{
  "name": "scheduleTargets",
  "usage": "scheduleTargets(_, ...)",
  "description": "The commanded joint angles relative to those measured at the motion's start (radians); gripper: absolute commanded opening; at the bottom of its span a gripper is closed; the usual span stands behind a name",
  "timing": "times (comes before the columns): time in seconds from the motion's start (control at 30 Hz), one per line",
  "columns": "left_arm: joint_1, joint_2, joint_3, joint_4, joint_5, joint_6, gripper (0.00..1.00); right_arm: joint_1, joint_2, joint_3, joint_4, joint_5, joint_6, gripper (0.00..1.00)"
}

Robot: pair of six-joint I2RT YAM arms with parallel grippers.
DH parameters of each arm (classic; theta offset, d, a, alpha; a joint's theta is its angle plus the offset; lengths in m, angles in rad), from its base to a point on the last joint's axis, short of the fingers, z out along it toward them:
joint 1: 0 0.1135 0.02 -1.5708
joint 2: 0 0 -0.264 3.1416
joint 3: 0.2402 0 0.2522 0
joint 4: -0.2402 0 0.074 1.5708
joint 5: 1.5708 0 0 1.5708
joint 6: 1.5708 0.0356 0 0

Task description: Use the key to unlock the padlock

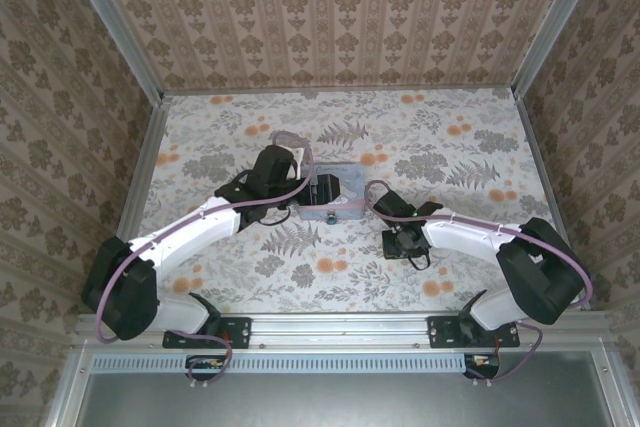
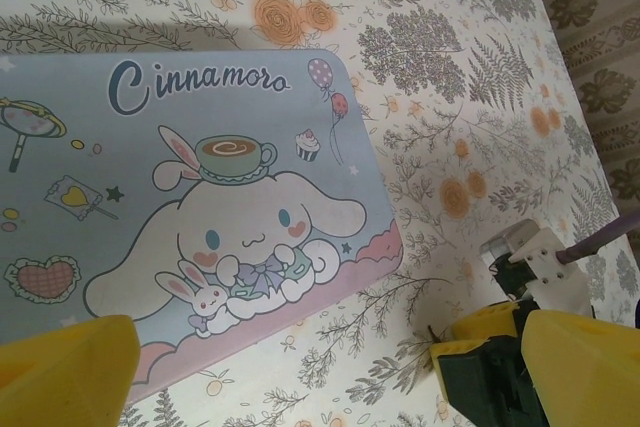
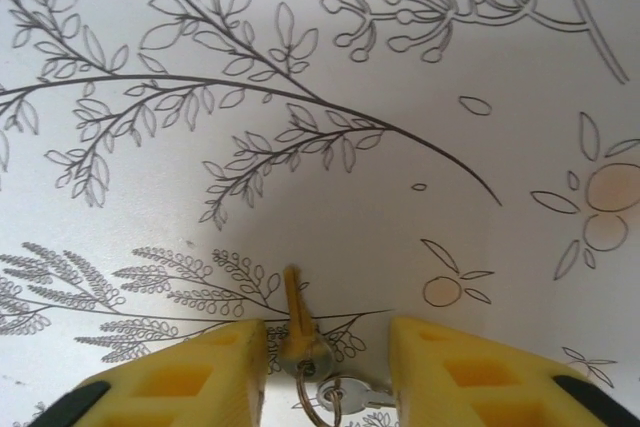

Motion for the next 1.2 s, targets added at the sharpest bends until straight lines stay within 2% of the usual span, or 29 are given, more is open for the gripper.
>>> scheduleTargets(0.0, -0.008, -0.025, 0.003, -0.020, -0.017, -0.006, 1.00, 0.004, 0.031, -0.013, 0.001, -0.029, -0.015, 0.35)
scheduleTargets(0.2, -0.004, -0.021, 0.004, -0.025, -0.035, -0.034, 1.00, 0.007, 0.011, -0.039, 0.007, -0.034, -0.015, 0.28)
scheduleTargets(0.37, 0.033, -0.042, -0.035, 0.035, 0.006, -0.090, 1.00, 0.008, -0.003, -0.056, 0.010, -0.048, -0.011, 0.11)
scheduleTargets(0.47, 0.090, -0.089, -0.120, 0.122, 0.014, -0.210, 1.00, 0.007, -0.028, -0.060, 0.010, -0.055, -0.005, 0.00)
scheduleTargets(0.57, 0.150, -0.124, -0.191, 0.180, 0.041, -0.296, 1.00, 0.004, -0.075, -0.060, 0.031, -0.059, 0.013, 0.00)
scheduleTargets(0.67, 0.172, -0.135, -0.197, 0.159, 0.055, -0.287, 1.00, -0.009, -0.149, -0.057, 0.046, -0.083, 0.038, 0.00)
scheduleTargets(0.87, 0.172, -0.133, -0.197, 0.173, 0.110, -0.247, 1.00, -0.053, -0.257, -0.062, 0.133, -0.175, 0.119, 0.00)
scheduleTargets(1.17, 0.153, -0.132, -0.220, 0.308, 0.176, -0.400, 1.00, -0.108, -0.317, -0.034, 0.381, -0.288, 0.297, 0.00)
